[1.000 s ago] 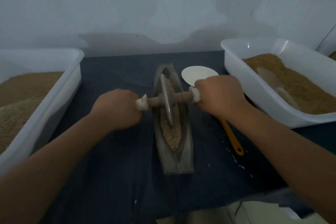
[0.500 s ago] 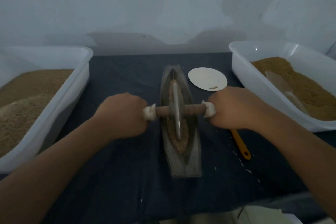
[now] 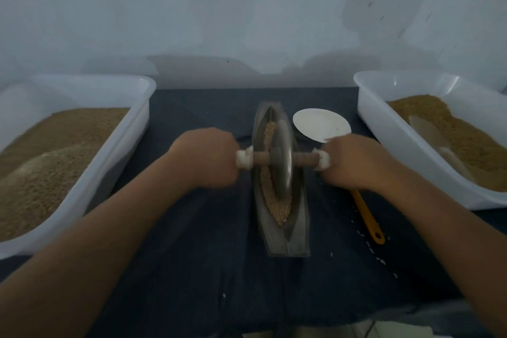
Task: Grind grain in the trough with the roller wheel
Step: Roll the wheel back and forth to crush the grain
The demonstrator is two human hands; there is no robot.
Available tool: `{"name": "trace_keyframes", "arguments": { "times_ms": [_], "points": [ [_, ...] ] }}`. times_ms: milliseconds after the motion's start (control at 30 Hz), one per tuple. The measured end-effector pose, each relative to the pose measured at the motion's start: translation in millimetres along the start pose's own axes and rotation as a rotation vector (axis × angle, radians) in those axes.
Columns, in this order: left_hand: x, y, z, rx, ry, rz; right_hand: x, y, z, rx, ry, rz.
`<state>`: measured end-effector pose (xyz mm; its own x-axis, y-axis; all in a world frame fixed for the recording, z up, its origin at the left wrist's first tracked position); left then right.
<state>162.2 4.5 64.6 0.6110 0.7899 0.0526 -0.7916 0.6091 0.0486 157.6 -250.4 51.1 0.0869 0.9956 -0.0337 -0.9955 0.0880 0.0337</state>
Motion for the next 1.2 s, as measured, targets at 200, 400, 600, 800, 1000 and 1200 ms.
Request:
{"name": "trace_keyframes", "arguments": {
  "times_ms": [200, 400, 600, 800, 1000, 1200],
  "points": [
    [7.3, -12.0, -1.1, -0.059, -0.063, -0.022, 1.3, 14.0, 7.0, -0.162, 0.018, -0.046],
    [35.8, -62.7, 21.7, -0.094, -0.06, 0.101, 11.0, -42.7, 28.8, -0.28, -0.015, -0.121],
    [-3.1, 1.1, -1.1, 0.058, -0.006, -0.053, -1.3, 11.0, -5.0, -0.027, 0.002, -0.018],
    [2.8, -6.3, 1.3, 0.037, -0.019, -0.01, 1.1, 13.4, 2.1, -0.113, -0.021, -0.006],
    [30.5, -60.0, 31.6, -0.111, -0.06, 0.127, 8.8, -42.0, 24.2, -0.279, -0.062, -0.114],
    [13.1, 4.7, -16.4, -0.035, 0.085, 0.06, 8.9, 7.2, 13.1, -0.178, -0.027, 0.049]
  ]
}}
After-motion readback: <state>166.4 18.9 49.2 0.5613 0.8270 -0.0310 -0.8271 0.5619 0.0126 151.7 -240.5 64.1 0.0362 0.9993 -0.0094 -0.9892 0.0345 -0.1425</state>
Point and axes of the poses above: each hand's wrist, its own y-axis away from the middle knuckle, its own z-axis out of the back of the hand, x = y × z, the point moved 9 cm from there along -y, towards the middle knuckle, and after that the axes turned 14 degrees about -z, right-handed, at the moved point
